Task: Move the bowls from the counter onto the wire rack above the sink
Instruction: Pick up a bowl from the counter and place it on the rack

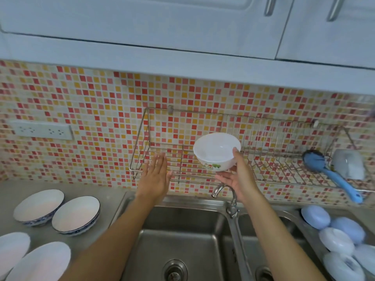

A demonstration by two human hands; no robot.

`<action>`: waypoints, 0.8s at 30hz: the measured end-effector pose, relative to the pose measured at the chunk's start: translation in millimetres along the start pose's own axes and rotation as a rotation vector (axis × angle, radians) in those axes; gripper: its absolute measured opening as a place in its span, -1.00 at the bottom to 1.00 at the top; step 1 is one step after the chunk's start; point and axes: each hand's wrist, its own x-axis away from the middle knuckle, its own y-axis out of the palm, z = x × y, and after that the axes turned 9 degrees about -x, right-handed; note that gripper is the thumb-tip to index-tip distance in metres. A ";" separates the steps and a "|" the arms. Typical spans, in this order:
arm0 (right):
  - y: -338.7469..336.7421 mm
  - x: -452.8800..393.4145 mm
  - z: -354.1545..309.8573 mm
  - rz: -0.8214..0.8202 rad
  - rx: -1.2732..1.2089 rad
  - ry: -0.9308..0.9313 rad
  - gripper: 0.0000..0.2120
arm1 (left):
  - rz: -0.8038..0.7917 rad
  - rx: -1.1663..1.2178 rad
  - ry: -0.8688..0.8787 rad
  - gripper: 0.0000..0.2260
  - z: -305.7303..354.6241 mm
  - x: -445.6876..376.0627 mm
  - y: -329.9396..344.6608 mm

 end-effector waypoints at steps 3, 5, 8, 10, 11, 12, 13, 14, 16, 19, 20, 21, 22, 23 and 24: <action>11.0 -23.5 3.4 0.065 0.182 -0.084 -0.48 | -0.005 0.015 0.016 -0.21 -1.1 -1.4 -0.4; 17.2 -36.2 10.1 0.092 0.319 -0.191 -0.45 | -0.016 0.019 0.025 -0.21 -2.8 -1.8 0.3; 24.4 -52.2 20.0 0.119 0.610 -0.412 -0.34 | -0.030 0.011 0.036 -0.24 -4.7 -2.7 0.3; 29.4 -57.9 23.8 0.129 0.836 -0.545 -0.28 | -0.029 0.015 0.035 -0.20 -4.8 -3.3 -0.3; 30.7 -60.6 25.7 0.119 0.943 -0.598 -0.25 | -0.026 0.014 0.034 -0.19 -4.9 -3.6 0.1; 31.0 -64.7 27.7 0.106 1.045 -0.625 -0.21 | -0.021 0.011 0.032 -0.19 -4.9 -3.4 0.6; 31.6 -68.3 29.3 0.091 1.156 -0.629 -0.20 | -0.013 0.009 0.028 -0.20 -4.9 -3.7 1.6; 31.4 -72.5 31.5 0.061 1.270 -0.618 -0.20 | -0.006 0.005 0.024 -0.21 -4.9 -3.7 2.2; 31.7 -78.0 34.3 -0.017 1.455 -0.613 -0.21 | -0.001 -0.004 0.019 -0.23 -4.9 -4.1 3.7; 34.7 -83.2 36.3 -0.090 1.562 -0.622 -0.20 | 0.001 -0.012 0.020 -0.28 -5.0 -4.7 4.6; 35.8 -83.5 36.9 -0.108 1.577 -0.616 -0.19 | 0.003 -0.011 0.020 -0.29 -4.9 -4.8 4.6; 36.9 -82.8 37.0 -0.124 1.588 -0.607 -0.18 | 0.006 -0.008 0.020 -0.30 -5.0 -4.6 5.1; 37.2 -82.8 37.2 -0.136 1.601 -0.604 -0.17 | 0.008 -0.007 0.020 -0.31 -5.0 -4.8 5.2; 37.2 -82.4 36.5 -0.149 1.619 -0.600 -0.17 | 0.006 -0.010 0.019 -0.32 -5.1 -4.9 5.5; 36.9 -81.6 35.3 -0.164 1.635 -0.594 -0.18 | 0.003 -0.015 0.018 -0.33 -5.0 -4.9 5.2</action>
